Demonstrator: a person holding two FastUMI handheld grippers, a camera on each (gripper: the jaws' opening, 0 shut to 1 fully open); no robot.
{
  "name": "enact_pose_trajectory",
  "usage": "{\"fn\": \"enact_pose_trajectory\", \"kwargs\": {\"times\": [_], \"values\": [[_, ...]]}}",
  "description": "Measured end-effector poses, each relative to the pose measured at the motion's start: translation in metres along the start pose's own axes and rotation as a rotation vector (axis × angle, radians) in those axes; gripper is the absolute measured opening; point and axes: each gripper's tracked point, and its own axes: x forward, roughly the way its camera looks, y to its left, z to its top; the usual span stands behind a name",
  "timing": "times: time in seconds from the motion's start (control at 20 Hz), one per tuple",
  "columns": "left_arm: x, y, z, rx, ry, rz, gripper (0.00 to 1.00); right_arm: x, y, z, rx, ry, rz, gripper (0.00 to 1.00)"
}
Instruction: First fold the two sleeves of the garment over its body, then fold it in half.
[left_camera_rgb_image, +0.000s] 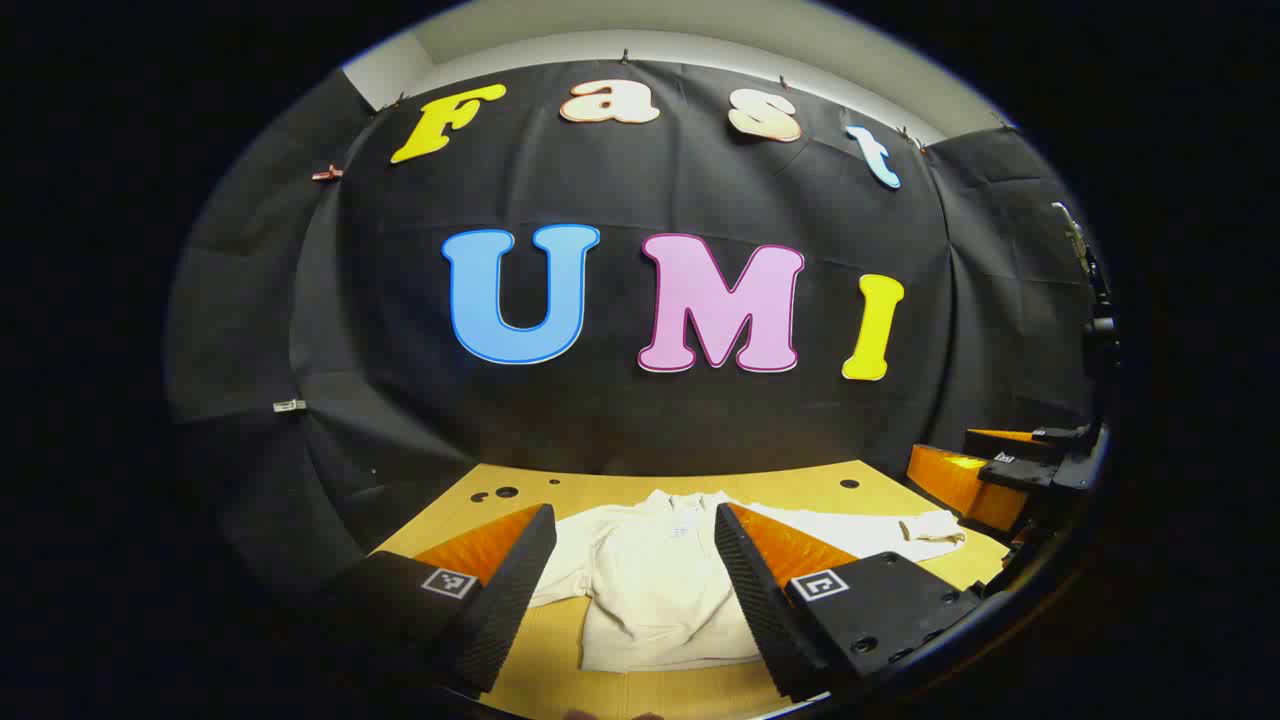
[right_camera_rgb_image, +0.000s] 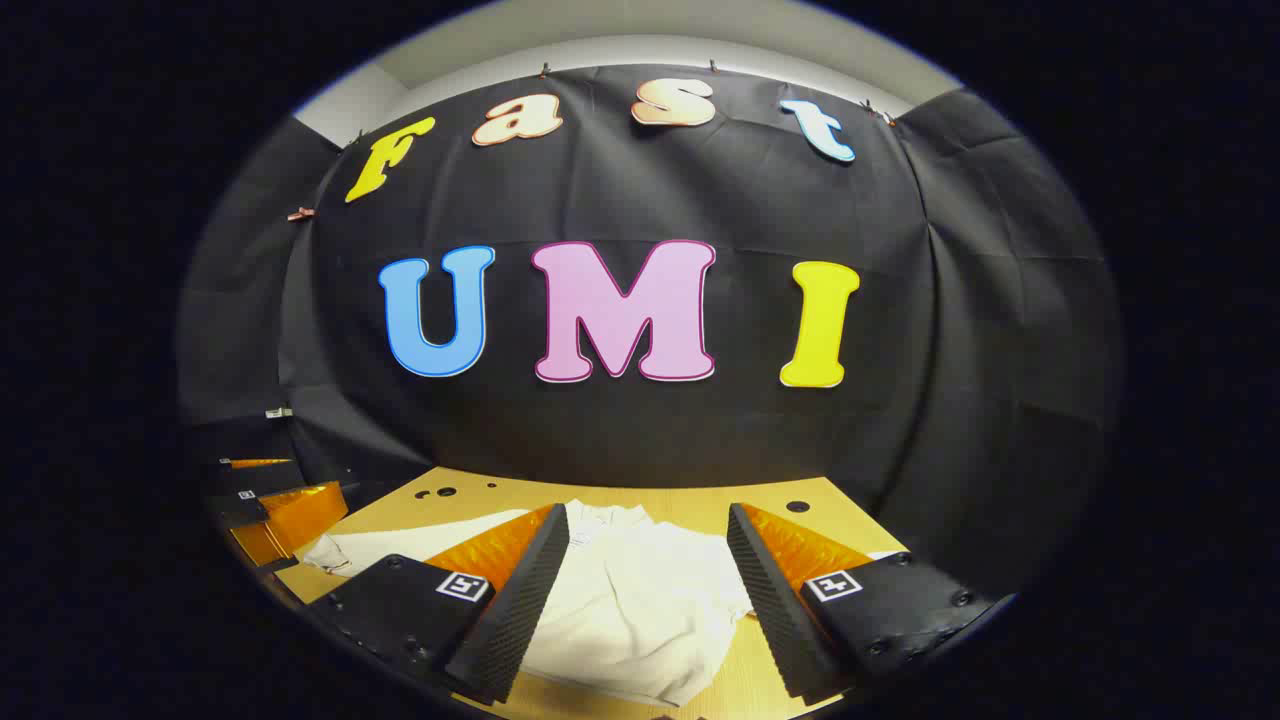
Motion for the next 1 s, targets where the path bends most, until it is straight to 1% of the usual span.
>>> {"fn": "enact_pose_trajectory", "kwargs": {"times": [0.15, 0.3, 0.6, 1.0], "values": [[0.017, 0.001, -0.001, 0.01, 0.001, 0.007, 0.98, 0.019, -0.006, 0.0, 0.035, 0.007, -0.012, 0.98], [0.03, 0.007, -0.001, 0.0, 0.008, 0.024, 0.98, 0.031, -0.008, -0.003, 0.03, 0.017, -0.007, 0.97], [0.038, 0.012, -0.002, -0.004, 0.01, 0.046, 0.98, 0.043, -0.007, -0.002, 0.015, 0.025, 0.011, 0.96], [0.05, 0.014, -0.002, -0.007, 0.012, 0.054, 0.98, 0.055, -0.019, -0.007, 0.012, 0.032, -0.002, 0.96]]}}
